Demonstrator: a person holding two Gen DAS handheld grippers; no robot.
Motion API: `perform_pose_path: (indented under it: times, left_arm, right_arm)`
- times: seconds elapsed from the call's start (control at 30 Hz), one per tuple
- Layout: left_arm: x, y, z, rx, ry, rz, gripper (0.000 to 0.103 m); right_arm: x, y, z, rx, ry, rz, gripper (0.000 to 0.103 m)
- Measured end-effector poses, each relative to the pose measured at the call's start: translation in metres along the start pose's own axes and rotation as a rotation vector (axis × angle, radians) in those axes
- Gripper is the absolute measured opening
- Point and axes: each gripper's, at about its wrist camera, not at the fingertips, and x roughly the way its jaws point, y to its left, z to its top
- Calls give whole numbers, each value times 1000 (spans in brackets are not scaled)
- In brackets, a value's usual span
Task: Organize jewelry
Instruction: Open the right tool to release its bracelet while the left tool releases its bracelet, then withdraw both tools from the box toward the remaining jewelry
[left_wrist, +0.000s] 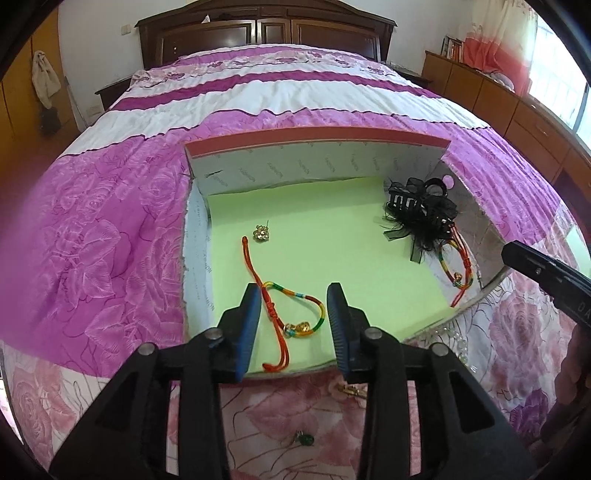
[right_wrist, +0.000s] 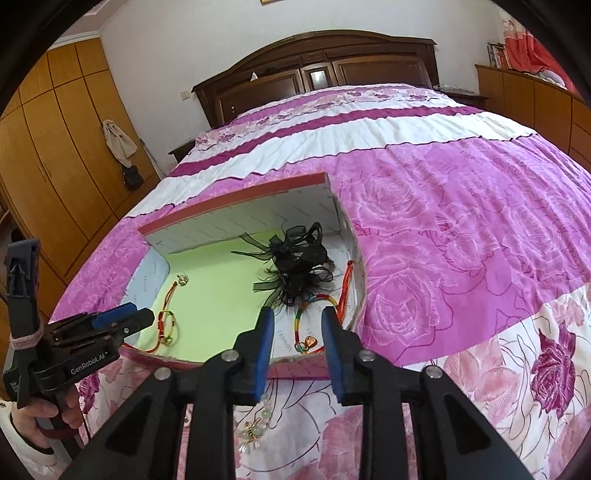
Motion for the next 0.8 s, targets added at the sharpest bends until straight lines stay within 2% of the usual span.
perform_pose_path:
  times: [0.2, 0.43, 0.8]
  left_arm:
    - [-18, 3, -7, -18, -19, -7, 29]
    - [-38, 10, -17, -31, -35, 11, 30]
    - [-46, 21, -45, -33, 9, 16, 31]
  right_arm:
    - [-17, 5, -3, 12, -19, 24, 36]
    - [-33, 21, -12, -2, -24, 51, 37]
    - [-23, 45, -43, -53, 57, 71, 37]
